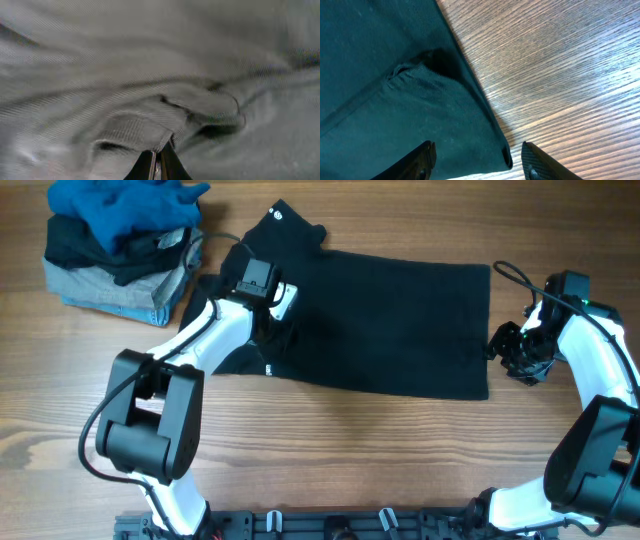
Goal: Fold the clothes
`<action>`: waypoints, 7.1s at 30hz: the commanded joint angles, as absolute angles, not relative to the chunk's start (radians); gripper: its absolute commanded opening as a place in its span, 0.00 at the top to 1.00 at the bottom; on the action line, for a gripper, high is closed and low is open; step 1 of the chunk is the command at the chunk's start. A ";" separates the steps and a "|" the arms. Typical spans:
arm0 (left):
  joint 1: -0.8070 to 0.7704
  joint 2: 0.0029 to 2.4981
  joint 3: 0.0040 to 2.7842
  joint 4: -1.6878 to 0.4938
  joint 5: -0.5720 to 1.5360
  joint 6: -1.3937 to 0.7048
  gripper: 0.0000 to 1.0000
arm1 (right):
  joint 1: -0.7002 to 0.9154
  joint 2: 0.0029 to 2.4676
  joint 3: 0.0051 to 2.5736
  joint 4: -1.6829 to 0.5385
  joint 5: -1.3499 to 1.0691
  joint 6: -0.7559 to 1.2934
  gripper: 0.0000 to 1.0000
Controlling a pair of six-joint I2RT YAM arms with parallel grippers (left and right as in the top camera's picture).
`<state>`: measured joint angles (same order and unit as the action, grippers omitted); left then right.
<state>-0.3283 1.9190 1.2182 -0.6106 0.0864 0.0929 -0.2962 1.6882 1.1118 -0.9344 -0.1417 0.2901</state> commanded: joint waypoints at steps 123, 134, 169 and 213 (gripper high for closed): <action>-0.328 2.009 1.203 -0.213 0.256 0.068 0.75 | -0.299 1.668 1.123 -0.928 -0.211 0.317 0.29; -0.395 1.999 1.203 -0.158 0.309 0.037 0.16 | -0.299 1.668 1.123 -0.928 -0.211 0.317 0.29; 0.077 1.914 1.177 -0.783 -0.124 -0.042 0.87 | -0.297 1.703 0.933 -0.844 -0.315 0.144 0.50; -0.128 1.987 1.819 -0.771 0.191 -0.003 0.43 | -0.385 1.574 1.348 -0.934 -0.389 0.186 0.27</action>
<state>-0.0444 1.9224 1.8099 -0.8959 0.2600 -0.0475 -0.3897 1.5780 1.3380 -0.9447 -0.3603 0.2035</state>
